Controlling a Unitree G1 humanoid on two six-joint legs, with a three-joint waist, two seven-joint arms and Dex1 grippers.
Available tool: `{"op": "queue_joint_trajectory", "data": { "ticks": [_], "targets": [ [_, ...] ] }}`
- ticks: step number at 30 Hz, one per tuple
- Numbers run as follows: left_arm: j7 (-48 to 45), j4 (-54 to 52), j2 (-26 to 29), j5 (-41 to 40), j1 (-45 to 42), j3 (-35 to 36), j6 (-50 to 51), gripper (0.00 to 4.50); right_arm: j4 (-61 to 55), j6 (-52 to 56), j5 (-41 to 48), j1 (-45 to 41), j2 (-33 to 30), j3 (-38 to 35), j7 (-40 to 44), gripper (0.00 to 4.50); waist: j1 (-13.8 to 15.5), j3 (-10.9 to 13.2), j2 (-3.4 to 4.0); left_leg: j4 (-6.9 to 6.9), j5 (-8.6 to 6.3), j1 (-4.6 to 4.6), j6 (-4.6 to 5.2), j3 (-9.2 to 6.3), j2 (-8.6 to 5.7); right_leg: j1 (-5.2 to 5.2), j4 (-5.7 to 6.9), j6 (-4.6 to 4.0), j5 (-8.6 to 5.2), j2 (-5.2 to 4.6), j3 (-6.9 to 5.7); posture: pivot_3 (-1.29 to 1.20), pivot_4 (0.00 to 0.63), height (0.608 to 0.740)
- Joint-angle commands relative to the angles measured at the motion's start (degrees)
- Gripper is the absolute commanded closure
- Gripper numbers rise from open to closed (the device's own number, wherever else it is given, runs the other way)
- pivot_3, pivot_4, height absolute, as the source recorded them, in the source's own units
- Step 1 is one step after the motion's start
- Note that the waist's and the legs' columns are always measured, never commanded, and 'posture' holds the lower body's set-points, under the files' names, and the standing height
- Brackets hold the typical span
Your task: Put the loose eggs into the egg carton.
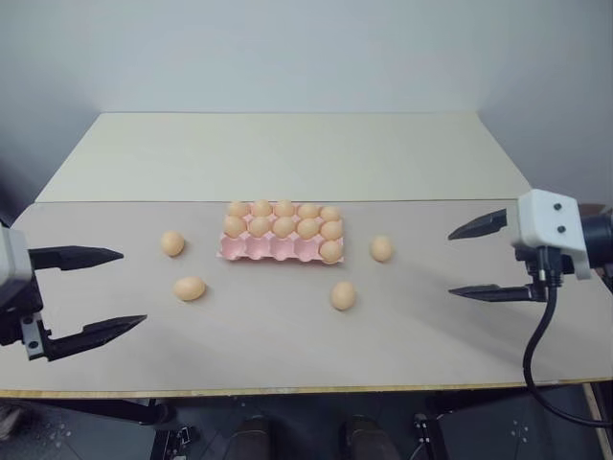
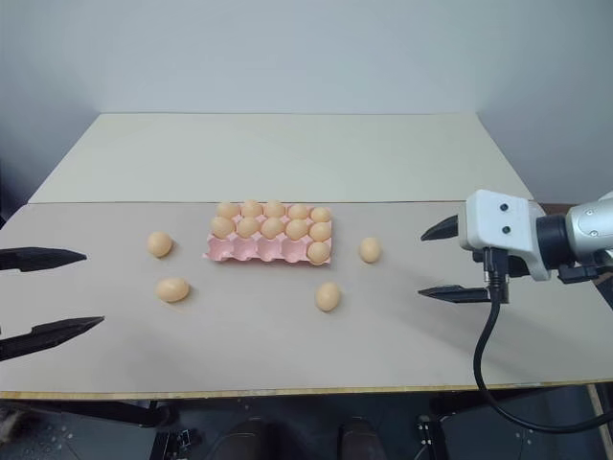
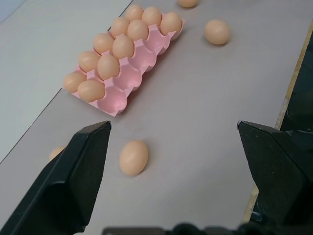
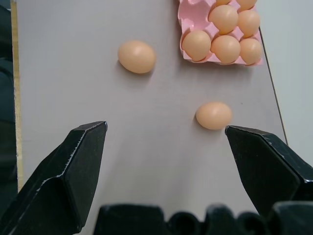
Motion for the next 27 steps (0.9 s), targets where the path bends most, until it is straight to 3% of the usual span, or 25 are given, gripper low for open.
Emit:
{"op": "queue_joint_trajectory", "data": {
  "ticks": [1, 21, 27],
  "targets": [
    [0.6, -0.6, 0.0, -0.1, -0.1, 2.5, 0.7, 0.01, -0.1, -1.2, 0.0, -1.1, -0.2, -1.1, 0.3, 0.0, 0.0, 0.0, 0.0, 0.0, 0.0, 0.0, 0.0, 0.0, 0.0, 0.0, 0.0, 0.0, 0.0, 0.0, 0.0, 0.0, 0.15, 0.74],
    [2.3, 0.2, -0.9, 0.0, -2.0, -1.7, -2.4, 0.01, 3.0, -0.8, -2.1, -4.0, 0.6, 0.9, -1.8, 0.0, 0.0, 0.0, 0.0, -0.01, 0.0, -0.01, 0.0, 0.0, 0.0, -0.02, 0.0, 0.0, 0.0, 0.0, 0.01, 0.0, 0.15, 0.74],
    [2.9, 2.1, -0.1, 0.3, -3.8, -6.5, -4.4, 0.01, 7.3, -0.2, -7.4, -9.1, 8.1, 6.9, -8.9, 0.0, -0.1, 0.0, 0.0, 0.0, 0.0, 0.06, -0.01, 0.04, 0.0, 0.02, 0.04, -0.03, 0.02, 0.01, 0.06, 0.0, 0.15, 0.74]
  ]
}}
